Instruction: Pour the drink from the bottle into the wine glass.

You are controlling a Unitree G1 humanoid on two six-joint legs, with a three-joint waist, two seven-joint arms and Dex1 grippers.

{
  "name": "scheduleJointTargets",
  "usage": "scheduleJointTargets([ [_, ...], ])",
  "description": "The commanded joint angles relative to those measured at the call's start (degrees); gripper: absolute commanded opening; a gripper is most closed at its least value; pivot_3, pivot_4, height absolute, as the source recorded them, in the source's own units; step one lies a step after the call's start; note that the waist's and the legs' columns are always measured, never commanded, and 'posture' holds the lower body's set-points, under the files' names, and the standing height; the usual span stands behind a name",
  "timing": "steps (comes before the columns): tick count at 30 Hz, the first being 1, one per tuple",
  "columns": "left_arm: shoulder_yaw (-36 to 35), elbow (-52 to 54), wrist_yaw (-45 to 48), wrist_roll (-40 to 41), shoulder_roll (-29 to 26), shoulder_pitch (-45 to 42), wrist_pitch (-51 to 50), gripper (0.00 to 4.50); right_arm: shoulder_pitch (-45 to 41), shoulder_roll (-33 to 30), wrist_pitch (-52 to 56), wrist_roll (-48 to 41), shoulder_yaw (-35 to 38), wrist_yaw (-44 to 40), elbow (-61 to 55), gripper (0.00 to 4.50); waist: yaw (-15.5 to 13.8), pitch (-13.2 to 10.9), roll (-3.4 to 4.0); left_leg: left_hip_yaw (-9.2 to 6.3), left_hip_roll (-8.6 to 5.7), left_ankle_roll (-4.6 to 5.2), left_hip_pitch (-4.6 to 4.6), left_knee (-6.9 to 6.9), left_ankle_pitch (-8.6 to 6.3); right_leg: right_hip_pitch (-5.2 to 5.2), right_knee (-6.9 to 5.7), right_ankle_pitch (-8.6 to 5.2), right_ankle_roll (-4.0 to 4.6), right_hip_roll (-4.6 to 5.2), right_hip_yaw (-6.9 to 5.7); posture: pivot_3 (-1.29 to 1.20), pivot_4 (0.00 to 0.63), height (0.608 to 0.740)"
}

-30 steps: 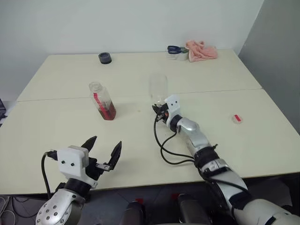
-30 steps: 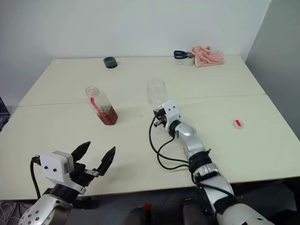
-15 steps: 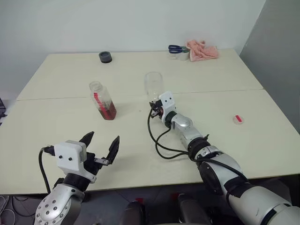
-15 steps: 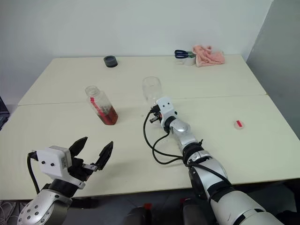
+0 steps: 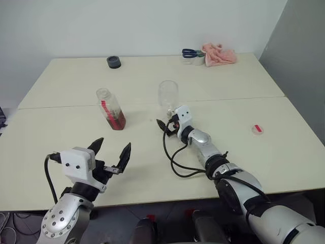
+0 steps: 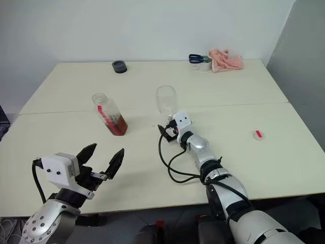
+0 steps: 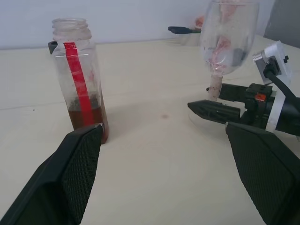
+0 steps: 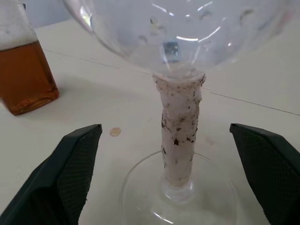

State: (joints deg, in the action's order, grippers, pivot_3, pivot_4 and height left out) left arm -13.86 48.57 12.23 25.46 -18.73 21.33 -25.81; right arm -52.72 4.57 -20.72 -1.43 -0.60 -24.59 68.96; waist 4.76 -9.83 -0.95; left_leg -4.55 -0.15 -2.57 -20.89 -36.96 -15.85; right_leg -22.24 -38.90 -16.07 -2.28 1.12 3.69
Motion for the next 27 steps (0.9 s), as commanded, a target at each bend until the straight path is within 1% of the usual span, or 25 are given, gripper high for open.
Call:
scheduleJointTargets([
  [1, -0.06, 0.04, 0.45, -0.24, -0.11, -0.71, 0.96, 4.5, 1.96, -1.75, -0.77, -0.69, 0.42, -2.86, -5.4, 4.46, -0.02, 0.0, 0.0, 0.01, 0.0, 0.0, 0.0, 0.0, 0.0, 0.0, 0.0, 0.0, 0.0, 0.0, 0.0, 0.0, 0.15, 0.74],
  [2, -0.32, -0.32, 0.41, -0.32, 0.01, -0.89, 1.16, 4.5, 3.46, -2.7, -0.4, -0.95, 0.32, -4.19, -7.51, 4.46, -0.15, 0.0, 0.0, 0.0, -0.01, 0.0, -0.01, 0.0, 0.0, 0.0, 0.01, 0.0, 0.0, 0.01, 0.0, 0.0, 0.15, 0.74],
  [5, -1.61, -2.15, 0.05, -0.76, 0.53, -1.54, 2.15, 4.5, 9.97, -6.67, 3.21, -2.41, -0.36, -9.63, -18.98, 4.46, -0.49, -0.01, -0.01, -0.03, -0.05, 0.0, -0.03, 0.0, 0.0, 0.04, 0.05, 0.0, -0.01, 0.05, -0.02, 0.0, 0.15, 0.74],
  [7, -2.5, -3.81, -0.41, -1.35, 1.06, -1.78, 3.17, 4.5, 15.28, -9.83, 9.04, -5.03, -1.01, -13.86, -31.42, 4.46, -0.72, -0.02, 0.0, -0.02, -0.07, 0.0, -0.05, 0.0, 0.0, 0.04, 0.08, -0.01, -0.02, 0.07, -0.01, 0.0, 0.15, 0.74],
  [9, -3.23, -5.73, -1.44, -2.14, 1.82, -2.77, 4.07, 4.5, 21.08, -14.07, 16.37, -8.99, -1.6, -18.36, -46.91, 4.46, -1.16, -0.06, 0.03, -0.03, -0.04, 0.0, -0.06, 0.01, 0.0, 0.03, 0.09, -0.01, -0.02, 0.06, -0.02, 0.0, 0.15, 0.74],
  [12, -3.43, -9.79, -3.61, -4.53, 2.25, -6.32, 4.54, 4.5, 28.99, -23.2, 33.75, -20.37, -2.9, -25.86, -72.16, 4.46, -1.57, -0.25, 0.1, -0.04, -0.03, 0.0, -0.1, 0.01, 0.0, 0.0, 0.11, -0.02, -0.04, 0.06, -0.01, 0.0, 0.15, 0.74],
  [13, -3.55, -11.04, -4.14, -5.12, 2.24, -7.73, 4.58, 4.5, 30.65, -26.0, 39.7, -24.72, -3.19, -27.55, -78.34, 4.46, -1.69, -0.35, 0.06, -0.07, -0.04, 0.0, -0.1, 0.01, 0.0, 0.01, 0.12, -0.03, -0.06, 0.06, -0.03, 0.0, 0.15, 0.74],
  [15, -3.76, -12.97, -4.72, -5.99, 2.07, -10.16, 4.7, 4.5, 32.05, -30.4, 48.61, -32.33, -3.18, -29.44, -86.96, 4.46, -1.49, -0.45, -0.15, -0.08, 0.02, 0.0, -0.06, 0.01, 0.0, 0.03, 0.13, -0.15, -0.27, 0.0, -0.05, 0.0, 0.15, 0.74],
  [17, -3.89, -14.97, -4.74, -6.65, 1.64, -12.53, 4.81, 4.5, 31.84, -32.96, 54.72, -38.16, -2.73, -29.69, -92.29, 4.46, -1.42, -0.54, -0.3, -0.09, 0.12, -0.01, -0.05, 0.01, 0.0, 0.04, 0.15, -0.18, -0.31, -0.08, -0.06, 0.0, 0.15, 0.74],
  [19, -4.01, -17.53, -4.61, -7.17, 1.11, -15.55, 4.95, 4.5, 30.39, -33.51, 58.3, -41.18, -2.58, -28.44, -94.9, 4.46, -1.64, -0.58, -0.36, -0.09, 0.14, -0.02, -0.04, -0.02, 0.02, 0.06, 0.15, -0.18, -0.33, -0.12, -0.12, 0.0, 0.15, 0.74],
  [24, -4.06, -23.2, -3.2, -7.64, -0.34, -21.44, 5.78, 4.5, 26.59, -30.64, 61.04, -42.32, -2.93, -23.72, -95.22, 4.46, -1.79, -0.63, -0.45, -0.05, 0.09, -0.04, -0.08, -0.02, 0.03, 0.06, 0.17, -0.16, -0.34, -0.1, -0.15, 0.0, 0.15, 0.74],
  [27, -4.49, -26.16, -1.72, -7.42, -1.39, -23.87, 6.5, 4.5, 25.81, -29.06, 61.67, -42.26, -2.5, -21.4, -95.39, 4.46, -1.98, -0.63, -0.45, -0.09, 0.04, -0.04, -0.19, 0.01, 0.02, 0.0, 0.24, -0.02, -0.1, -0.03, -0.18, 0.0, 0.15, 0.74],
])
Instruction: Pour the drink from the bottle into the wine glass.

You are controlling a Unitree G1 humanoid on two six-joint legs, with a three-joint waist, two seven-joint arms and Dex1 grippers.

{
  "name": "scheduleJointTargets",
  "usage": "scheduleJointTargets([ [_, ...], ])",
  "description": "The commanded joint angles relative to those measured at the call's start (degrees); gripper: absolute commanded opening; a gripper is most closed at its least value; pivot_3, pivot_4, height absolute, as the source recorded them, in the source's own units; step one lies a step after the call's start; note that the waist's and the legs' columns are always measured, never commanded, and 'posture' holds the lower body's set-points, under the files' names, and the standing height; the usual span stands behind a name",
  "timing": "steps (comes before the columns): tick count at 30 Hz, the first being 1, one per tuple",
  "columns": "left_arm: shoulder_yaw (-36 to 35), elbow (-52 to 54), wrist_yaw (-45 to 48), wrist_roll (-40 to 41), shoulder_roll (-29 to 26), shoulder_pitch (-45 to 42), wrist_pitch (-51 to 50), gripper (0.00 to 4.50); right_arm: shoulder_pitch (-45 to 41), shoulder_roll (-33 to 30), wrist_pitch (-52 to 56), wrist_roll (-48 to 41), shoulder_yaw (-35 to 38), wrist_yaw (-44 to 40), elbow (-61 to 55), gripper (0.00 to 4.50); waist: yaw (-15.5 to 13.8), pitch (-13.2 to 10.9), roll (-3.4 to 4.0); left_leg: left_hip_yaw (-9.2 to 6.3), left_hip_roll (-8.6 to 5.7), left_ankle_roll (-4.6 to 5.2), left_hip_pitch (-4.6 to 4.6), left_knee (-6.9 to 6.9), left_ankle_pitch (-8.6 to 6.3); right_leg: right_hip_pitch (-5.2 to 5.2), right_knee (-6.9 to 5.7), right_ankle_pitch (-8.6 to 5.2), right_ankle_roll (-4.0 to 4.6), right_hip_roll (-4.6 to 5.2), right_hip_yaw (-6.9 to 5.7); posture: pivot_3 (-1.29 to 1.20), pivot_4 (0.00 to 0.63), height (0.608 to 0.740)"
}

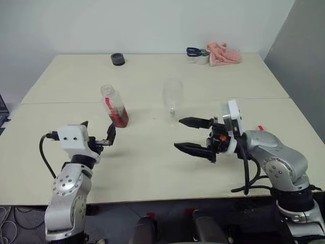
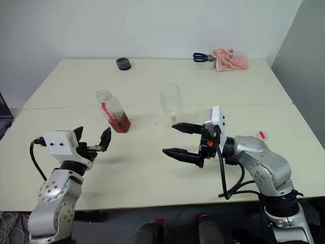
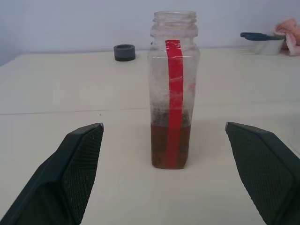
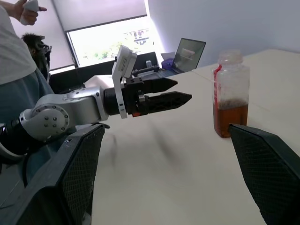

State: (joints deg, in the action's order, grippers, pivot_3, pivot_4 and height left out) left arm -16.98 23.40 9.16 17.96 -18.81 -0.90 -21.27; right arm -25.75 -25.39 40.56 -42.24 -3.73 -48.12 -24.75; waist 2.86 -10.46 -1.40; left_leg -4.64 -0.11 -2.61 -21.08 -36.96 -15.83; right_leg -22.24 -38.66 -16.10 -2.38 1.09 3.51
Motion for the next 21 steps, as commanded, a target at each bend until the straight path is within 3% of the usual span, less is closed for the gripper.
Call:
scheduleJointTargets([
  [1, -1.54, -1.95, 1.76, 0.12, -1.63, -2.3, 2.2, 4.5, -1.27, 1.29, 0.61, -1.66, 0.83, 2.77, -1.88, 4.46, -0.12, 0.0, 0.0, -0.02, -0.01, 0.0, -0.02, 0.0, 0.0, -0.01, 0.02, 0.02, 0.03, 0.04, -0.01, 0.0, 0.15, 0.74],
  [21, 1.42, -21.83, 13.73, -0.22, -4.82, -15.99, 6.27, 4.5, 0.76, 1.72, 2.29, -5.5, 1.7, 8.2, -6.07, 4.46, -1.13, 0.0, 0.01, -1.08, -0.12, -0.11, -0.82, -0.02, 0.06, -0.12, 0.54, 0.05, 0.07, 0.21, -1.13, 0.0, 0.15, 0.74],
])
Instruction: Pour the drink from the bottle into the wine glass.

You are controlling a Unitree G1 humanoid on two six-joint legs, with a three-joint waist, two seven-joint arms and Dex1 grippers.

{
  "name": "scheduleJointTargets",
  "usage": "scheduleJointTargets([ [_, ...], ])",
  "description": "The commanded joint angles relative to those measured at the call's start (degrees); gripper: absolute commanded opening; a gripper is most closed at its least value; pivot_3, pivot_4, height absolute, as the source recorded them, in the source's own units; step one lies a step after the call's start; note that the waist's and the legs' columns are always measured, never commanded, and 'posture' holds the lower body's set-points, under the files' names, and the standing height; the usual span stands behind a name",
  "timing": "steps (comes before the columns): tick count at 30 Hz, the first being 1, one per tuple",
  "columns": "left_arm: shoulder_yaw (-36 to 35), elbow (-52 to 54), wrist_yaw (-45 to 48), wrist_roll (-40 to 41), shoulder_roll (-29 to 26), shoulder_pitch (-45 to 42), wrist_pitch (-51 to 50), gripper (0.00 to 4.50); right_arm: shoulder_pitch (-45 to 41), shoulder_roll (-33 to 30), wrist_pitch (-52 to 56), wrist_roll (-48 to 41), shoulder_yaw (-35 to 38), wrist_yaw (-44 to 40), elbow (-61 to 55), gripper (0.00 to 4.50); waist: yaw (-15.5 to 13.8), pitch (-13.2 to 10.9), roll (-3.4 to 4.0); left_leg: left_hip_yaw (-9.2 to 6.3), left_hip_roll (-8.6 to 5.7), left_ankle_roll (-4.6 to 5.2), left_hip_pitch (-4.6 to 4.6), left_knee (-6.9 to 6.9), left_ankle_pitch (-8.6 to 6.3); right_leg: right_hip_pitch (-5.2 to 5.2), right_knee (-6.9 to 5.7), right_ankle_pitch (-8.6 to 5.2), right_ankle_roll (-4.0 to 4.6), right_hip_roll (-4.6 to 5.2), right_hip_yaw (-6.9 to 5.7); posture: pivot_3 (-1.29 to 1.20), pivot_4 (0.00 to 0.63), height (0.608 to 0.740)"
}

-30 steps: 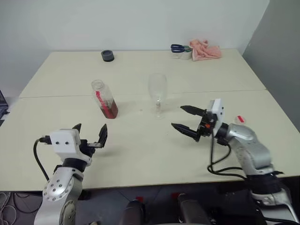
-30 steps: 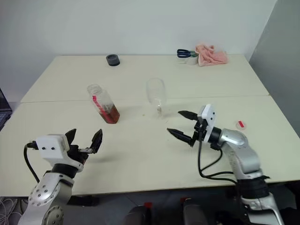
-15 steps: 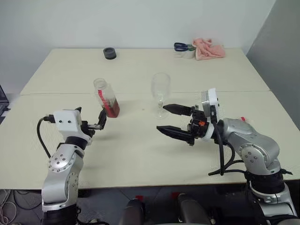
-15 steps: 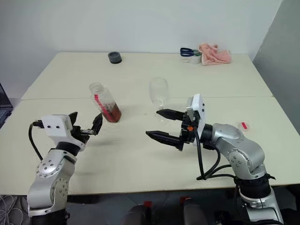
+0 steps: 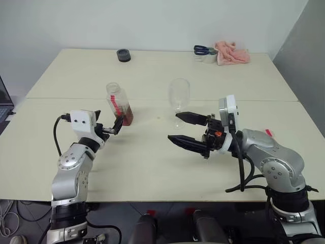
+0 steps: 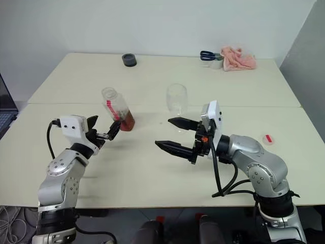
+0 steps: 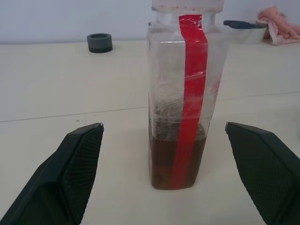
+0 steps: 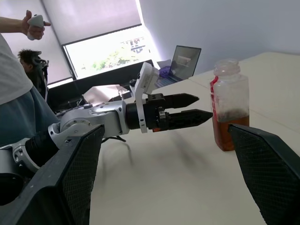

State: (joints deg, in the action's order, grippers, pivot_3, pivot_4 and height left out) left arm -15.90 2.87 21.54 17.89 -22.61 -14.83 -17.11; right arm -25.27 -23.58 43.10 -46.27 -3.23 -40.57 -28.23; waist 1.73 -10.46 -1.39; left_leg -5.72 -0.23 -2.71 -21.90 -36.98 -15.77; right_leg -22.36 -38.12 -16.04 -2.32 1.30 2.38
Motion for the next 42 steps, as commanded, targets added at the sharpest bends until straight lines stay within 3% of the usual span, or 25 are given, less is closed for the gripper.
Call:
scheduleJointTargets([
  [1, 0.76, -2.69, 2.02, -0.35, -1.03, -2.83, 2.72, 4.5, 0.42, -0.15, -0.33, -1.49, 1.25, 0.81, -2.69, 4.46, -0.02, 0.0, 0.0, -0.01, -0.02, 0.0, 0.0, 0.01, 0.0, 0.01, 0.01, 0.0, 0.0, 0.02, 0.0, 0.0, 0.15, 0.74],
  [18, 4.87, -32.82, 4.97, -6.02, 0.51, -19.47, 17.88, 4.5, 1.98, -0.81, 0.73, -3.85, 2.4, 5.81, -5.5, 4.46, 0.02, 0.0, 0.0, -0.09, -0.1, 0.0, -0.02, 0.0, 0.01, 0.02, 0.03, 0.0, 0.0, 0.06, -0.05, 0.0, 0.15, 0.74],
  [21, 4.94, -34.35, 5.67, -6.2, 0.64, -19.7, 18.95, 3.94, 1.9, -0.75, 0.99, -4.19, 2.6, 6.59, -5.7, 4.5, 0.01, 0.0, 0.0, -0.11, -0.09, 0.0, -0.03, 0.0, 0.01, 0.02, 0.03, 0.0, 0.0, 0.06, -0.05, 0.0, 0.15, 0.74],
  [29, 5.1, -35.43, 5.35, -6.35, 0.29, -20.07, 20.12, 1.75, 2.17, -0.41, 0.26, -3.72, 2.59, 8.3, -5.63, 4.5, -0.01, 0.0, 0.0, -0.13, -0.09, 0.0, -0.03, -0.01, 0.01, 0.02, 0.0, 0.0, 0.0, 0.07, -0.06, 0.0, 0.15, 0.74],
  [35, 9.19, -33.75, 5.09, -12.08, -2.49, -25.05, 21.24, 1.69, 2.28, 0.72, -7.7, 4.34, 3.61, 9.94, -1.05, 4.5, -0.04, 0.0, 0.0, -0.12, -0.11, 0.0, -0.04, -0.03, 0.01, 0.02, -0.03, 0.01, 0.0, 0.06, -0.07, 0.0, 0.15, 0.74],
  [42, 17.01, -41.47, 10.29, -20.21, -6.28, -41.27, 27.01, 1.69, -2.61, 0.9, -19.14, 14.09, 4.81, 8.23, 11.6, 4.5, -0.13, -0.01, -0.02, 0.09, -0.15, -0.05, -0.11, -0.05, 0.05, 0.01, -0.04, 0.02, -0.02, 0.04, -0.18, 0.0, 0.15, 0.74],
])
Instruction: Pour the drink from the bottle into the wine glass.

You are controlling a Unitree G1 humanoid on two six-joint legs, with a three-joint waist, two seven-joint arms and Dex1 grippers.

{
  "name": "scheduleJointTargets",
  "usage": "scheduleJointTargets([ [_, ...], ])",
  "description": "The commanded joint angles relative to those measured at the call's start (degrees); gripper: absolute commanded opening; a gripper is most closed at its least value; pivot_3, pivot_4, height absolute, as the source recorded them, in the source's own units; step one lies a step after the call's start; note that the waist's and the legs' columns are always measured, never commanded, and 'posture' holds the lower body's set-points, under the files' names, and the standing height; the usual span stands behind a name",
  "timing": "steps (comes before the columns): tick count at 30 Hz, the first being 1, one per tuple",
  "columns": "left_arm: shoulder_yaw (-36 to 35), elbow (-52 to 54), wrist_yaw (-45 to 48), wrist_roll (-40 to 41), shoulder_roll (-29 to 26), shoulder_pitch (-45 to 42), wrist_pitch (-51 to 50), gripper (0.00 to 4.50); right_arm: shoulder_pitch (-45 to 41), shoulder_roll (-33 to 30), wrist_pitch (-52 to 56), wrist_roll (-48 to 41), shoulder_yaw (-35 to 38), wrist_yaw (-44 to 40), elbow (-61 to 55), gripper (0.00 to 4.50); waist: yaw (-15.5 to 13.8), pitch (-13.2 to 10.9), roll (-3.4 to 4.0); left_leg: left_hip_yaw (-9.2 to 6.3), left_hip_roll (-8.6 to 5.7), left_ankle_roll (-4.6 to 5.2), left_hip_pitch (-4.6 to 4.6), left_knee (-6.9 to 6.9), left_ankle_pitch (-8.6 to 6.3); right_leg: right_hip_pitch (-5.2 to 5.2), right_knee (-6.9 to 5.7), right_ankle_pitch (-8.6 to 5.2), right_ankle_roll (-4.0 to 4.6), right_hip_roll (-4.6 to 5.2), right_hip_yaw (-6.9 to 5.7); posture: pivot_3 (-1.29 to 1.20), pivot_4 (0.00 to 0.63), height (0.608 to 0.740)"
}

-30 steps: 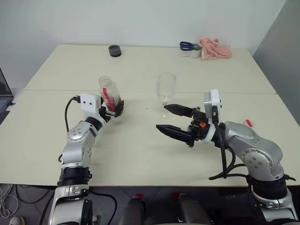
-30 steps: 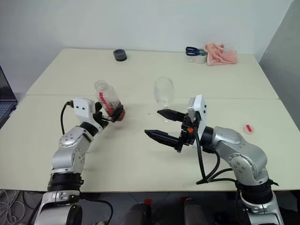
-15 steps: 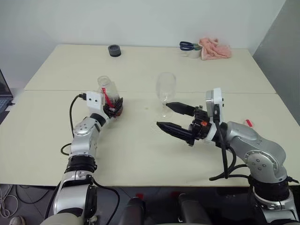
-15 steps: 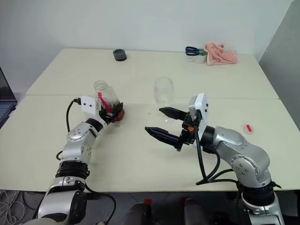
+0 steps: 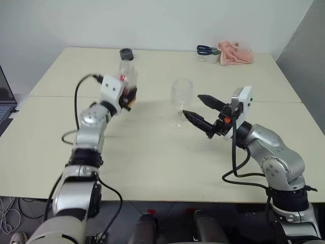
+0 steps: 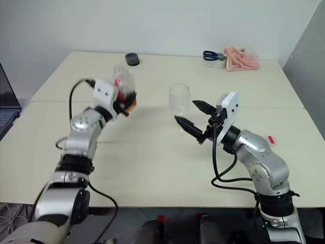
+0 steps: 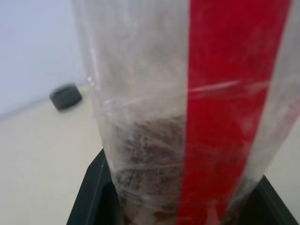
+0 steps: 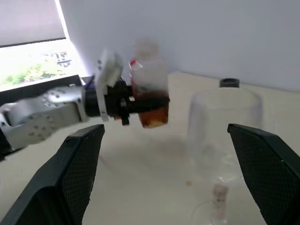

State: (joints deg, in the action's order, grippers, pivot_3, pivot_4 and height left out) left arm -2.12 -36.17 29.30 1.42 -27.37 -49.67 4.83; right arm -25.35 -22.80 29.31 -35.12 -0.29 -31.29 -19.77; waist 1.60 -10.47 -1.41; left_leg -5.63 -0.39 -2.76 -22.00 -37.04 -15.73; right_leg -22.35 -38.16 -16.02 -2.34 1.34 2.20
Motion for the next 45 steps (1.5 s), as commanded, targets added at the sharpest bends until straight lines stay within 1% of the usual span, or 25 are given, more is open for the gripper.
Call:
scheduleJointTargets([
  [1, 4.29, -4.31, 3.19, -4.9, -1.88, -8.4, 6.61, 1.69, -3.14, 0.25, -6.49, 3.69, 1.9, -1.39, 4.6, 4.5, 0.02, 0.0, 0.0, 0.04, -0.01, 0.0, -0.01, 0.01, 0.0, 0.0, 0.02, 0.0, 0.0, -0.01, 0.0, 0.0, 0.15, 0.74],
  [7, 10.48, -14.81, 5.01, -12.22, -3.31, -17.68, 16.72, 1.69, -4.68, 1.21, -10.28, 5.91, 1.56, -3.09, 8.45, 4.5, 0.42, 0.0, 0.0, 0.26, -0.01, -0.14, -0.06, 0.07, 0.08, -0.17, 0.06, 0.0, 0.0, 0.01, 0.17, 0.0, 0.15, 0.74],
  [9, 11.22, -17.13, 4.96, -13.26, -3.37, -19.06, 18.55, 1.69, -4.8, 1.48, -10.68, 6.2, 1.52, -3.29, 8.76, 4.5, 0.58, 0.0, 0.0, 0.37, 0.0, -0.21, -0.5, 0.03, 0.12, -0.67, -0.07, 0.01, 0.02, 0.02, 0.24, 0.0, 0.15, 0.74],
  [10, 11.61, -18.0, 4.86, -13.85, -3.44, -19.6, 19.56, 1.69, -4.83, 1.6, -10.79, 6.29, 1.52, -3.34, 8.83, 4.5, 0.61, 0.0, 0.0, 0.42, -0.02, -0.24, -0.87, -0.13, 0.14, -1.13, -0.41, 0.01, 0.02, 0.04, 0.29, 0.0, 0.15, 0.74],
  [12, 13.07, -19.72, 4.39, -16.16, -4.0, -21.02, 22.15, 1.69, -4.75, 1.99, -10.75, 6.38, 1.47, -3.29, 8.47, 4.5, 0.62, 0.0, 0.0, 0.56, -0.04, -0.24, -0.99, -0.25, 0.14, -1.46, -0.79, 0.01, 0.02, 0.12, 0.32, 0.0, 0.15, 0.74],
  [14, 15.0, -21.6, 3.53, -19.15, -4.81, -22.78, 24.87, 1.69, -4.57, 2.44, -10.56, 6.34, 1.34, -3.19, 7.85, 4.5, 0.61, 0.0, 0.0, 0.59, -0.01, -0.24, -1.03, -0.25, 0.14, -1.56, -0.83, 0.01, 0.03, 0.1, 0.3, 0.0, 0.15, 0.74],
  [21, 18.97, -26.4, -1.38, -25.77, -5.84, -26.35, 30.48, 1.69, -4.36, 3.09, -10.53, 6.61, 1.42, -3.35, 7.64, 4.5, 0.55, 0.0, 0.0, 0.64, -0.01, -0.05, -1.02, -0.56, 0.08, -1.46, -0.94, 0.01, 0.02, 0.07, 0.32, 0.0, 0.15, 0.74],
  [29, 23.18, -29.03, -7.03, -32.83, -7.19, -29.56, 33.49, 1.69, -4.47, 3.47, -10.61, 6.58, 1.44, -3.43, 7.72, 4.5, 0.52, 0.0, 0.0, 0.6, -0.02, -0.03, -1.03, -0.89, 0.06, -1.41, -1.21, 0.02, 0.01, 0.05, 0.3, 0.0, 0.15, 0.74],
  [45, 28.06, -32.41, -14.14, -40.25, -7.19, -34.1, 34.56, 1.69, -3.81, 4.05, -10.37, 6.62, 1.73, -2.73, 6.94, 4.5, 0.53, 0.0, 0.0, 0.59, -0.02, -0.03, -1.0, -0.93, 0.07, -1.42, -1.35, 0.02, 0.01, 0.03, 0.31, 0.0, 0.15, 0.74],
])
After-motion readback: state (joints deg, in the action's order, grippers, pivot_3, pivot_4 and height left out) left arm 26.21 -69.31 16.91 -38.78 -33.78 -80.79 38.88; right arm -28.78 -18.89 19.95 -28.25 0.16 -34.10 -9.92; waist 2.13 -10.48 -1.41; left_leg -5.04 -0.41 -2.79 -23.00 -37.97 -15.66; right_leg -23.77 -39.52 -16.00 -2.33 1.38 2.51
